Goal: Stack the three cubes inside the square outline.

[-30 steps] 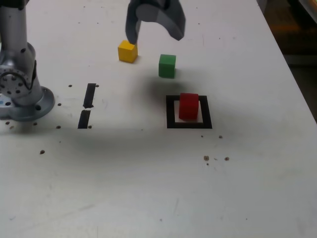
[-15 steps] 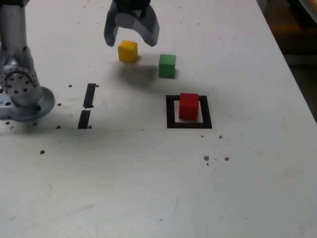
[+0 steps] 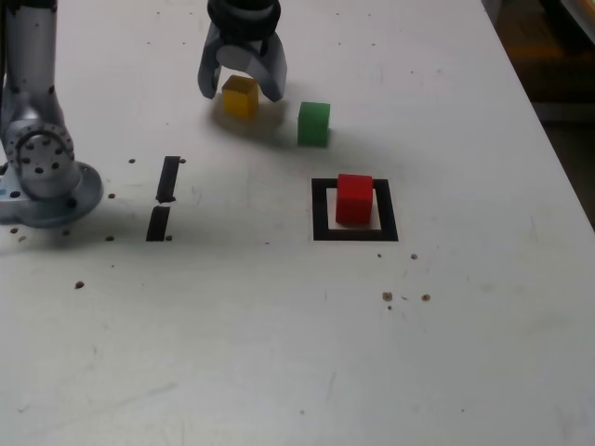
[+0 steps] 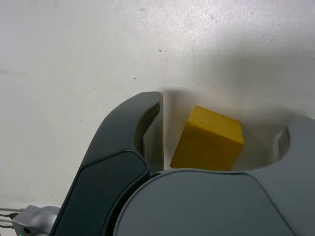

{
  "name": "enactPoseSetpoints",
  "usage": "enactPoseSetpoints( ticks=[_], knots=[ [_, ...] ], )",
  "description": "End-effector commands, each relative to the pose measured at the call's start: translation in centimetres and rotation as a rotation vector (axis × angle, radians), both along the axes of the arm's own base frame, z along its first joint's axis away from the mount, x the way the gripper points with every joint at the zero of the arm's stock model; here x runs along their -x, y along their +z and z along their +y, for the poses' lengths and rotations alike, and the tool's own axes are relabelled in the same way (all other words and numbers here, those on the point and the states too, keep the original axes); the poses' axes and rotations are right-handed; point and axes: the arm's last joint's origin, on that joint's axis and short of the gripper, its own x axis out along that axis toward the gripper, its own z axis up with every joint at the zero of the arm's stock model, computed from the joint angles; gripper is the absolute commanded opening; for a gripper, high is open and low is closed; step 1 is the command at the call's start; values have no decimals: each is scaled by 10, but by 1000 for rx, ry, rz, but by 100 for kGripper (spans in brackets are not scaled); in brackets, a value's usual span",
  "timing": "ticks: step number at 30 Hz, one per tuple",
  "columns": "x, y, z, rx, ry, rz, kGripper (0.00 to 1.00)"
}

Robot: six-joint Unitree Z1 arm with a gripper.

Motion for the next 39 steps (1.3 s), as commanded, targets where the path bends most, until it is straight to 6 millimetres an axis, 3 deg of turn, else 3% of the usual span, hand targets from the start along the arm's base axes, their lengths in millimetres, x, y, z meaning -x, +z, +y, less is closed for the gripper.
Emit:
enactPoseSetpoints(
  ticks=[1, 5, 8, 13, 17, 22, 25, 28, 32, 39],
  knots=[
    [-2, -2, 2, 3, 2, -2, 53],
    [-3, -9, 5, 48, -2, -8, 29],
    [-1, -14, 8, 90, -14, -15, 18],
    [3, -7, 7, 115, -15, -2, 15],
    [5, 19, -3, 126, 4, 58, 15],
    [-4, 73, -38, 75, -35, 101, 15],
    [-10, 108, -67, 37, -89, 55, 15],
    [-16, 131, -95, 39, -111, -15, 15],
    [-30, 136, -125, 84, -72, -76, 15],
    [-78, 123, -170, 140, -60, -104, 15]
  ],
)
